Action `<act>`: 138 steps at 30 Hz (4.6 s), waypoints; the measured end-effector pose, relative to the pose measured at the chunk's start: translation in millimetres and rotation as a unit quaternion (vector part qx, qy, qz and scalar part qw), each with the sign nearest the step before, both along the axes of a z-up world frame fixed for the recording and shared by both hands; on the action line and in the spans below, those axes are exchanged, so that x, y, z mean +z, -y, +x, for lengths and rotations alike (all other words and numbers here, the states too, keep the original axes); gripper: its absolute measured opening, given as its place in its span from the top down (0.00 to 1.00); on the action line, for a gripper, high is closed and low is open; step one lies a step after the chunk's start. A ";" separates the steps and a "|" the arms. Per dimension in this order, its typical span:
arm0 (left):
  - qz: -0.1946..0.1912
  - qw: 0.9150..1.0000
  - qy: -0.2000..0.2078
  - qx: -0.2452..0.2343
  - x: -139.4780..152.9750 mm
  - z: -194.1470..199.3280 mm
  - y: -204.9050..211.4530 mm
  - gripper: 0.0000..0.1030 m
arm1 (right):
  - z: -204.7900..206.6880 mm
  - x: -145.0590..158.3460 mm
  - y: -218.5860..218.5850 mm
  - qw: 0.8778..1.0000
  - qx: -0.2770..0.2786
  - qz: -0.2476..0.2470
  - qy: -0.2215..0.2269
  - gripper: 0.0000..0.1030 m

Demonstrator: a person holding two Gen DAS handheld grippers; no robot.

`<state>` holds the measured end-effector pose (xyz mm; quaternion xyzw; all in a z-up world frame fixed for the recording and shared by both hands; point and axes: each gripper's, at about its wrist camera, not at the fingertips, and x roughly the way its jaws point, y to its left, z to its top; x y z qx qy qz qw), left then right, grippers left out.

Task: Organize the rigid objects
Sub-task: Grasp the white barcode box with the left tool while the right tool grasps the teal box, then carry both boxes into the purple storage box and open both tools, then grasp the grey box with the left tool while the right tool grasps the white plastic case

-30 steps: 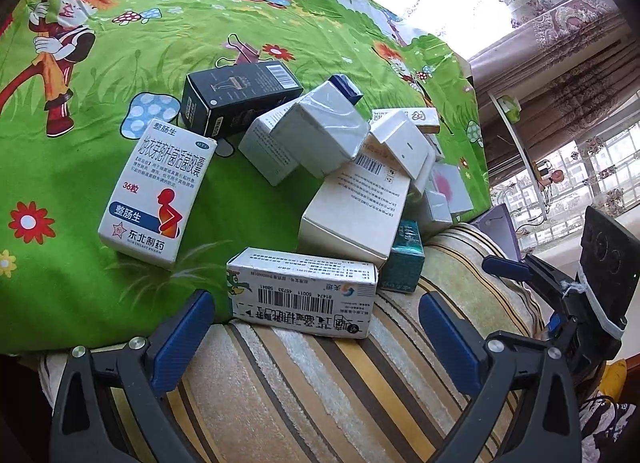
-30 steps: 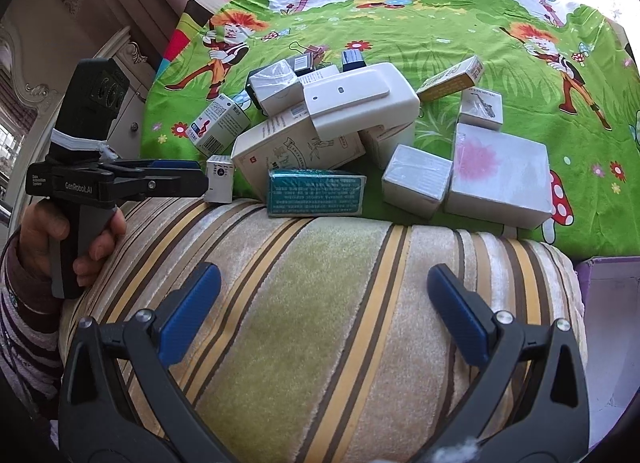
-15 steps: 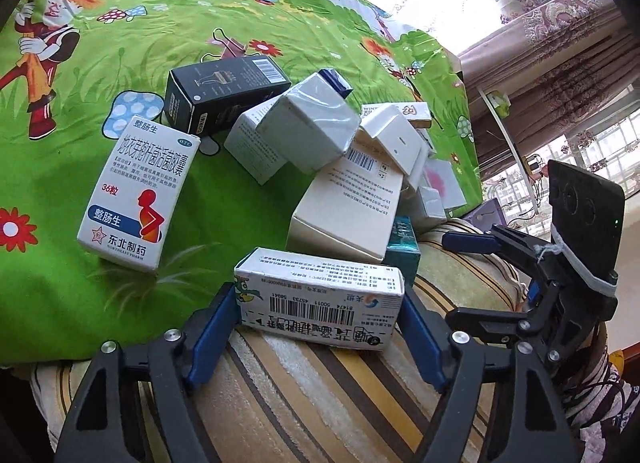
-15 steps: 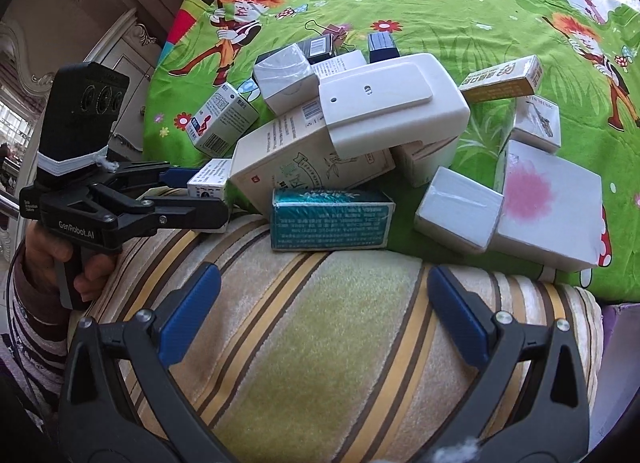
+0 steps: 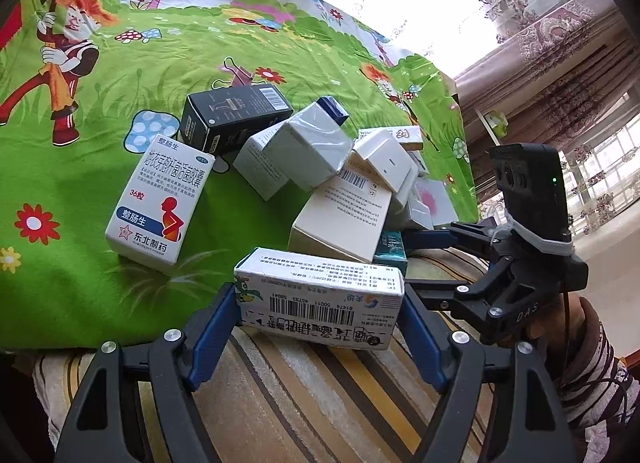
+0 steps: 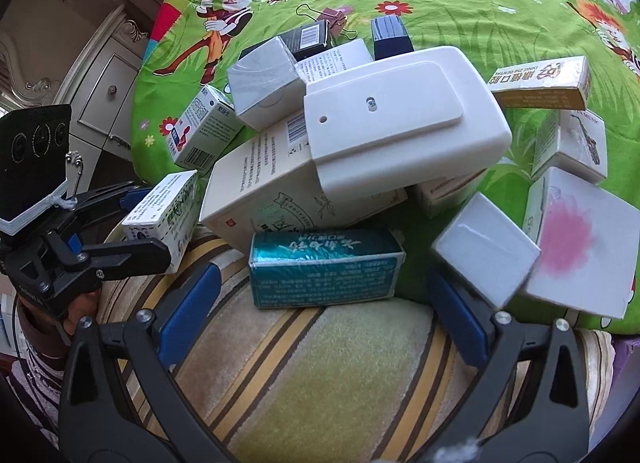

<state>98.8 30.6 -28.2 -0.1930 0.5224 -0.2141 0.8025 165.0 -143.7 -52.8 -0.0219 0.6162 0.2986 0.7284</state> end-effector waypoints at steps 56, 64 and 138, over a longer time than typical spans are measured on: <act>-0.009 0.990 0.072 -0.124 67.4 -51.9 233.1 0.24 | -134.6 97.9 252.6 0.904 -0.367 -0.110 0.188 0.26; 0.000 0.982 0.074 -0.174 66.0 -47.2 293.6 0.24 | -146.5 100.0 305.3 0.854 -0.484 -0.074 0.175 0.26; 0.255 0.955 0.146 -0.029 42.1 51.2 60.8 0.24 | -37.9 98.8 78.8 0.970 -0.044 -0.060 0.233 0.05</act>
